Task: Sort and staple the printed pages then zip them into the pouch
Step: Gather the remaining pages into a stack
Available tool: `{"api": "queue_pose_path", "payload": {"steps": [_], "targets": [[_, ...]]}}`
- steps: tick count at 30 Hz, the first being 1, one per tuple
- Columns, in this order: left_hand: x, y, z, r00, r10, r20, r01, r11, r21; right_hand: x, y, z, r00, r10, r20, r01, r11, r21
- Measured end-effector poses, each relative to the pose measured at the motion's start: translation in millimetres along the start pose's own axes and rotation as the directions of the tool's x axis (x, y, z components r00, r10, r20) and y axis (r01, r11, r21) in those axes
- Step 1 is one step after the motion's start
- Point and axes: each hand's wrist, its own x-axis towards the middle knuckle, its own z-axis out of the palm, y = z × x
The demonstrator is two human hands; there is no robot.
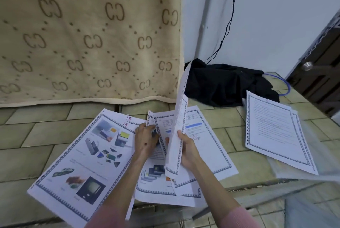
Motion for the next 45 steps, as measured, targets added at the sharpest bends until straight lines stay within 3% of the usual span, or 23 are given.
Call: {"api": "queue_pose_path", "payload": {"steps": [4,9,12,16,23,29,31,33,35,38,40,42,44,45], "targets": [[8,6,-5,0.996,-0.07,0.054,0.075,0.994,-0.084,0,3,-2,0.994,-0.033,0.108,0.022,0.995,0.099],[13,20,-10,0.984,-0.129,0.126,0.153,0.967,-0.204,0,2,-2,0.991,0.013,0.137,-0.022,0.998,0.061],[13,25,-19,0.988,-0.108,0.114,0.139,0.942,-0.306,0,0,-1,0.991,0.022,0.135,-0.029,0.998,0.047],[15,16,-44,0.987,-0.141,0.072,0.156,0.949,-0.275,2,-2,-2,0.986,0.018,0.169,-0.021,1.0,0.013],[16,-42,-90,0.937,-0.342,0.063,0.341,0.869,-0.357,8,4,2,0.986,0.073,0.15,-0.067,0.997,-0.044],[13,-67,-93,0.932,-0.359,0.043,0.352,0.873,-0.338,15,24,15,0.989,0.077,0.13,-0.044,0.971,-0.236],[12,-65,-91,0.929,-0.361,0.075,0.368,0.891,-0.267,16,26,16,0.991,0.06,0.12,-0.025,0.961,-0.275],[12,-58,-88,0.928,-0.371,0.014,0.371,0.923,-0.101,14,26,18,0.992,0.054,0.111,-0.024,0.967,-0.255],[7,-49,-85,0.953,-0.281,-0.117,0.29,0.955,0.067,12,25,19,0.993,0.054,0.105,-0.031,0.978,-0.207],[-2,-41,-83,0.949,0.002,-0.314,0.042,0.99,0.135,13,23,18,0.994,0.059,0.095,-0.042,0.983,-0.176],[-8,-33,-89,0.96,0.069,-0.27,-0.059,0.997,0.044,12,19,18,0.994,0.062,0.088,-0.044,0.981,-0.19],[-13,-23,-99,0.993,-0.06,-0.103,0.03,0.964,-0.266,10,12,18,0.998,0.022,0.056,-0.009,0.975,-0.221],[-14,-23,-103,0.991,-0.135,-0.019,0.097,0.793,-0.601,9,3,15,0.995,-0.099,-0.022,0.087,0.942,-0.324],[-12,-25,-103,0.99,-0.132,-0.05,0.07,0.764,-0.641,9,-1,13,0.983,-0.171,-0.059,0.136,0.912,-0.387]]}}
